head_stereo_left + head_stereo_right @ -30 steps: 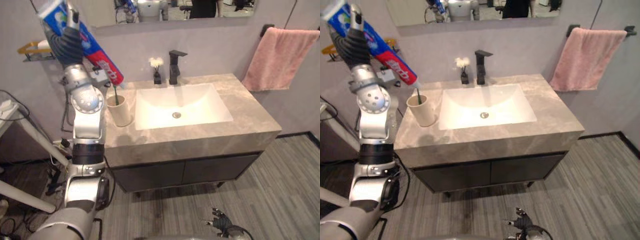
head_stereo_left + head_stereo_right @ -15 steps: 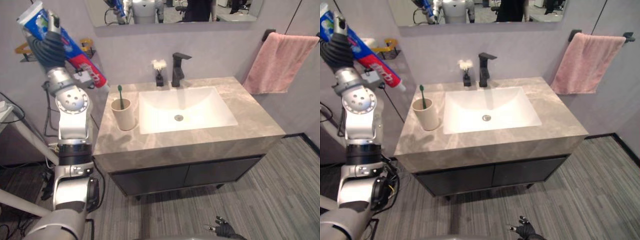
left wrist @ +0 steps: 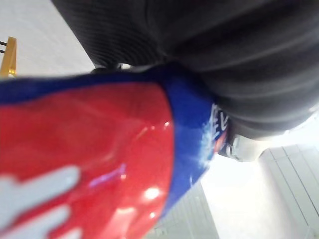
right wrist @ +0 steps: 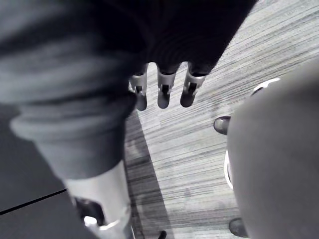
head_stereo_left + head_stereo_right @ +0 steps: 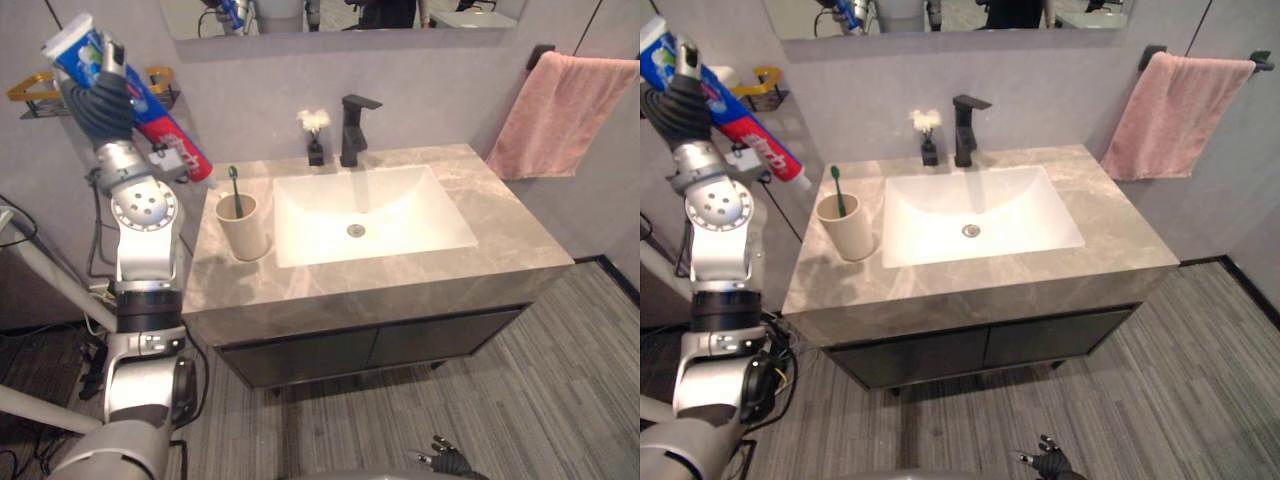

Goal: Organize washtable

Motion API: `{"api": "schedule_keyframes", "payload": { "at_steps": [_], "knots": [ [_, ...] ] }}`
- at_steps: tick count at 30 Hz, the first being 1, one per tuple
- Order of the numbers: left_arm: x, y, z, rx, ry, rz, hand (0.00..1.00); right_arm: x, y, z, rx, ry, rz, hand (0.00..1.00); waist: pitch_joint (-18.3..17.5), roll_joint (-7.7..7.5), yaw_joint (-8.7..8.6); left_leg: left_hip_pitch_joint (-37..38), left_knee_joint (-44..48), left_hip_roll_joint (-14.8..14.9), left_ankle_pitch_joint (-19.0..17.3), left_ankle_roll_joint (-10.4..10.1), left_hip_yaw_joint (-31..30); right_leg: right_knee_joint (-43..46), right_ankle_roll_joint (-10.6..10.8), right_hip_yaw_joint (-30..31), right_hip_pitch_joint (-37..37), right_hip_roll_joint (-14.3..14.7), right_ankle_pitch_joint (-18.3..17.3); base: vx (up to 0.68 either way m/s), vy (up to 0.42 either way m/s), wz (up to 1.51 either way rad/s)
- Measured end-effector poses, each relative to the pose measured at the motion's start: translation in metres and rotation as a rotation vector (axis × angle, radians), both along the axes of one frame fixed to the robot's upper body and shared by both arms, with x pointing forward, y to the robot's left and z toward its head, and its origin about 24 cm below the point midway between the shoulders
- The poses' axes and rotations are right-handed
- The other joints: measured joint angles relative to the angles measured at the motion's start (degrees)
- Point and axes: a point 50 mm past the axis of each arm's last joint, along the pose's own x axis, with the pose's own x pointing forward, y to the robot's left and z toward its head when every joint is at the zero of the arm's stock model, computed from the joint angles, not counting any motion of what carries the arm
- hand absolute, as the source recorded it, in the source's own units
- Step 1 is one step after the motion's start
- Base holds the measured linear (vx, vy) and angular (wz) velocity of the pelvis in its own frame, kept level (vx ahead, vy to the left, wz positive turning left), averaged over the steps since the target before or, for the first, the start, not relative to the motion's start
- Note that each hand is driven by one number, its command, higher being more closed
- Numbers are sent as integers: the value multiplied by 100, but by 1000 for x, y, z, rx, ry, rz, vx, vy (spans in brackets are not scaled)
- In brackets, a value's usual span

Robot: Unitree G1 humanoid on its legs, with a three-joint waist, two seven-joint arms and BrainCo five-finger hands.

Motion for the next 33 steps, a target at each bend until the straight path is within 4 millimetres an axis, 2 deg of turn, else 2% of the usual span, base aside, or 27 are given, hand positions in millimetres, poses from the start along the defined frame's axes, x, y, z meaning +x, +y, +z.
{"api": "schedule_keyframes", "payload": {
  "at_steps": [12, 17, 21, 33],
  "knots": [
    [4, 0, -6, 0, 33, -1, 100, -2, 5, 2, 11, -23, -8, 0, -48, -92, -7, -258, 64, -1, 2, 1, -34, 14, -11, 17, -197, -4, 8, 10, 11, 1],
    [3, -10, -2, 23, 13, -29, 100, -1, 6, 3, 12, -36, 2, 0, -37, -131, 1, -383, 74, 1, 36, 7, -37, 88, -13, 4, -339, -16, 5, 0, 0, 0],
    [3, -18, -2, 15, 3, -57, 100, 2, 11, 4, 19, -48, 25, 0, 16, -214, -5, -427, 47, 1, 84, 7, -41, 117, -13, -6, -394, -22, 5, -4, 4, 2],
    [6, -32, 3, 31, -11, -95, 100, 12, 14, 8, 22, -94, 56, 0, 345, -302, -17, -477, -16, 3, 205, 14, 2, 383, -52, 38, -612, -65, -31, -13, 2, -1]
  ]
}}
